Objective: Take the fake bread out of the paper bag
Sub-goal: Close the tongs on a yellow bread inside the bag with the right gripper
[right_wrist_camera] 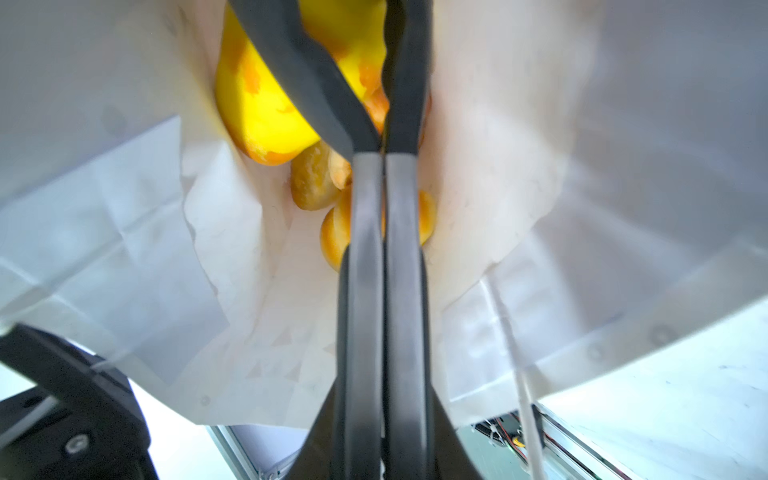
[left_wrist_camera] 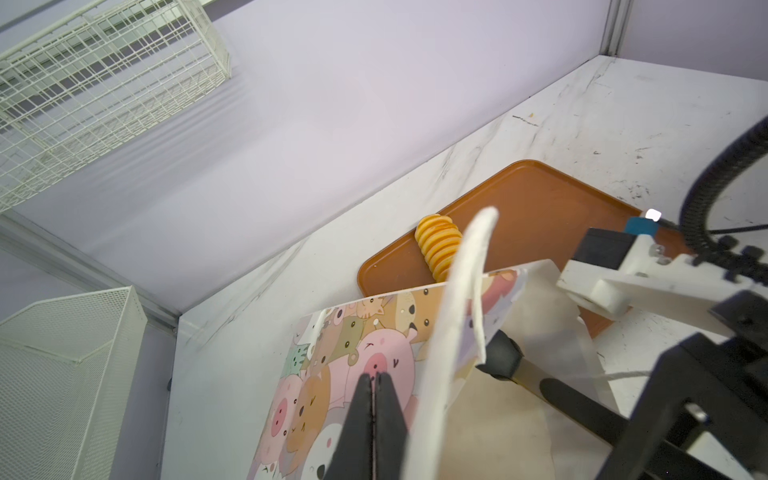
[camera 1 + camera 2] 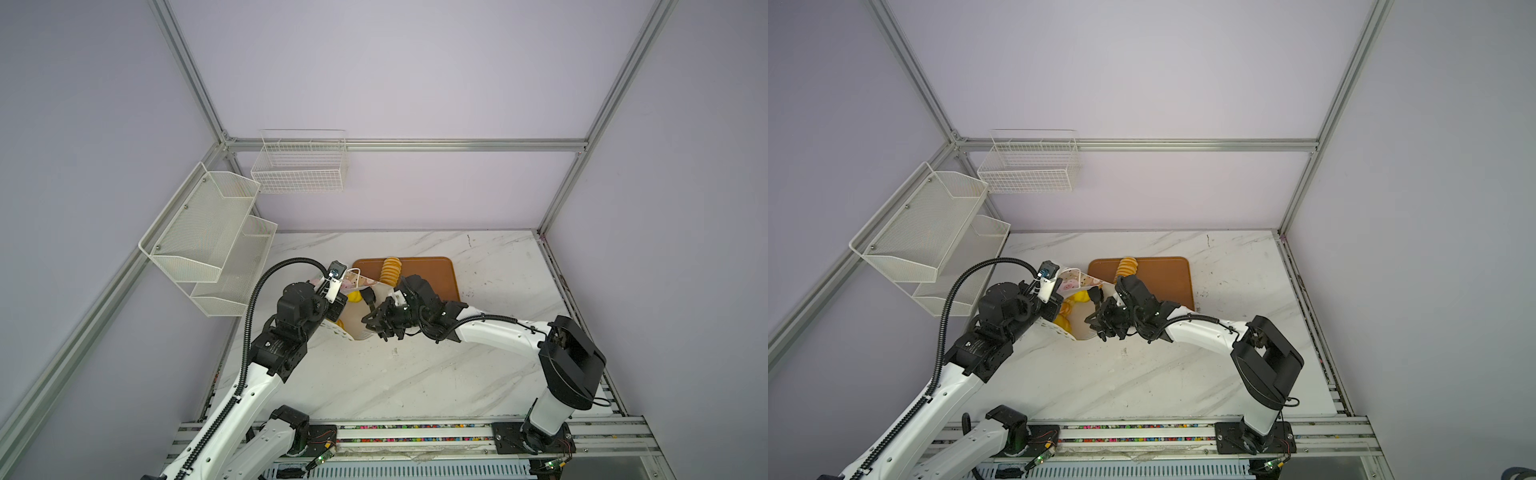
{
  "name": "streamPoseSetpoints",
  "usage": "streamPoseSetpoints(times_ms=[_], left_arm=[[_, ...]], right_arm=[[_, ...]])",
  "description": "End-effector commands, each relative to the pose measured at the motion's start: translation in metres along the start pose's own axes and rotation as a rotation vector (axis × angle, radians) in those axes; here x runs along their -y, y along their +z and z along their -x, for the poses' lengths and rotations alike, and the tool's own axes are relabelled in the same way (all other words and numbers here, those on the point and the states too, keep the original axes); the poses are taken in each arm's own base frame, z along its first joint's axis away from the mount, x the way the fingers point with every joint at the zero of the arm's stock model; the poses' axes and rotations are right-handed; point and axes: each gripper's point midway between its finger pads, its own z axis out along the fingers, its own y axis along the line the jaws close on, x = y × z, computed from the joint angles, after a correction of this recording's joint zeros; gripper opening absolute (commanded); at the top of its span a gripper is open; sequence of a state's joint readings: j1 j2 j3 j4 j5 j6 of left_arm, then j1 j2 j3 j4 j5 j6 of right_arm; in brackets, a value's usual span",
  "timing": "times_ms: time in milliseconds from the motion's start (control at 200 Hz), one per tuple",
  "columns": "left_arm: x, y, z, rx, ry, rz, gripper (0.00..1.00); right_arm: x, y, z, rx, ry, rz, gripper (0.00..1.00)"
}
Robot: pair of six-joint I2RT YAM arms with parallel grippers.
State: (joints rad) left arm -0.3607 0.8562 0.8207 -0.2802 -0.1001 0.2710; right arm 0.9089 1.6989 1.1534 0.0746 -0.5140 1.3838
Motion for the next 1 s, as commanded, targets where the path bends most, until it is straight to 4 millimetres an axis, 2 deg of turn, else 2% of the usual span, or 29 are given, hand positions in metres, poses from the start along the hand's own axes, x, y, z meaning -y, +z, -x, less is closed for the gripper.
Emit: streamPoseSetpoints(times_ms=[0, 150, 275, 415, 645, 820, 1000], left_arm=[[-0.018, 0.0, 0.006, 0.008, -0.034, 0.09, 0.0], [-0.019, -0.002, 0.016, 0.042, -0.03, 0.088, 0.0], [-0.009, -0.008, 0.027, 0.101, 0.015, 0.028, 0.0], [-0.006, -0.015, 0.035, 0.148, 0.027, 0.01, 0.0], [-0.022, -0.018, 0.032, 0.122, 0.035, 0.103, 0.0], [-0.024, -0.012, 0.031, 0.096, 0.044, 0.127, 0.0], [-0.026, -0.001, 0.029, 0.068, 0.029, 0.148, 0.0]], right_arm=[[-0.016, -0.02, 0.002, 0.048, -0.098, 0.005, 0.0], [-0.01, -0.027, -0.001, 0.047, -0.124, -0.044, 0.0], [-0.01, -0.029, -0.002, 0.043, -0.16, -0.071, 0.0], [-0.023, -0.028, 0.0, 0.049, -0.182, -0.052, 0.0], [-0.042, -0.035, 0.001, 0.063, -0.226, -0.043, 0.0], [-0.063, -0.047, -0.006, 0.062, -0.263, -0.022, 0.0], [-0.067, -0.054, -0.013, 0.043, -0.289, -0.024, 0.0]])
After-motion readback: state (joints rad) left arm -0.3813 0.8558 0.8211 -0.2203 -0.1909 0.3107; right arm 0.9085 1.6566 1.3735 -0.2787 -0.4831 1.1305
